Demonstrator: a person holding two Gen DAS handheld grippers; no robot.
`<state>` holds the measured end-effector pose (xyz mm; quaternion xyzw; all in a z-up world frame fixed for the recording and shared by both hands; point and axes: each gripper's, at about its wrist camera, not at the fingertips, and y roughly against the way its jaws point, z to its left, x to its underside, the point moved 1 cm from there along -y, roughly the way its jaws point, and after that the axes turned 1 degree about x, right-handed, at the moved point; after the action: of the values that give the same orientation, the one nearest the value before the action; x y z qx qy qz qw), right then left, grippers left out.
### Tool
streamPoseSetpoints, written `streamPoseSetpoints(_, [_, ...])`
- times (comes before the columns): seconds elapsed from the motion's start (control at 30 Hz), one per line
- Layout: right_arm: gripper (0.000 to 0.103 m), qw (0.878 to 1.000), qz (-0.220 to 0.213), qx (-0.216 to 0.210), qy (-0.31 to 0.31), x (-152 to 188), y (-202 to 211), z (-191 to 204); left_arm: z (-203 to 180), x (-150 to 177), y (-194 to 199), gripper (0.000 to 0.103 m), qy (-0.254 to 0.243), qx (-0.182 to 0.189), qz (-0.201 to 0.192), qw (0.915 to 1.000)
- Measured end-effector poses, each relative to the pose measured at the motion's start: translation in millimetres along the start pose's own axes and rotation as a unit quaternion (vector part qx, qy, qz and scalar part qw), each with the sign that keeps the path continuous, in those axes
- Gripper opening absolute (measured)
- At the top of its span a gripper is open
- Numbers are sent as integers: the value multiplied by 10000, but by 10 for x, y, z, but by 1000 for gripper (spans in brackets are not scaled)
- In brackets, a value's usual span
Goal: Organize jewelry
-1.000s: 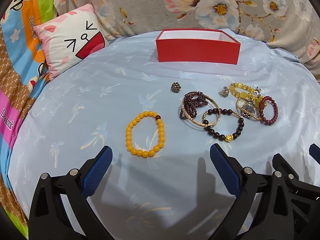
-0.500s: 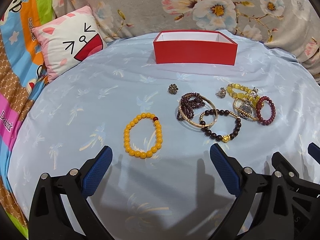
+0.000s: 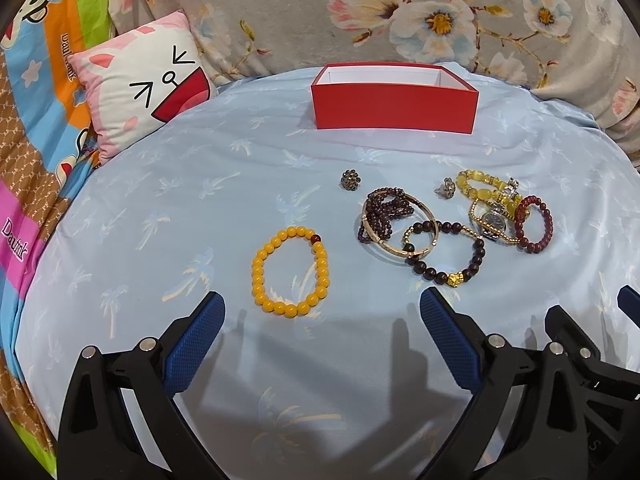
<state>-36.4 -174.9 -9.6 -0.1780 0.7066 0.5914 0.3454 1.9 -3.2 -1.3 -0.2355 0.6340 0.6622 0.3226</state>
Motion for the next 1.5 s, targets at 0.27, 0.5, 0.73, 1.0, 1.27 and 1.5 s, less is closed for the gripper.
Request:
streamPoseSetpoints(0.27, [90, 10000, -37, 40, 25, 4, 12, 14, -2, 5, -7, 94, 2, 6, 5, 10000])
streamPoseSetpoints(0.5, [90, 10000, -34, 44, 10, 9, 13, 16, 0, 14, -23, 93, -2, 43, 15, 10000])
streamPoseSetpoints(0.73, [90, 10000, -35, 50, 21, 7, 8, 13, -1, 16, -22, 93, 1, 45, 19, 10000])
streamPoseSetpoints(1.0, [90, 10000, -29, 47, 15, 5, 6, 7, -5, 17, -23, 93, -9, 45, 21, 10000])
streamPoseSetpoints(1.27, [90, 10000, -26, 41, 11, 8, 6, 8, -8, 16, -22, 93, -13, 42, 19, 10000])
streamPoseSetpoints(1.5, [90, 10000, -22, 41, 8, 7, 4, 1, -11, 16, -24, 93, -16, 43, 21, 10000])
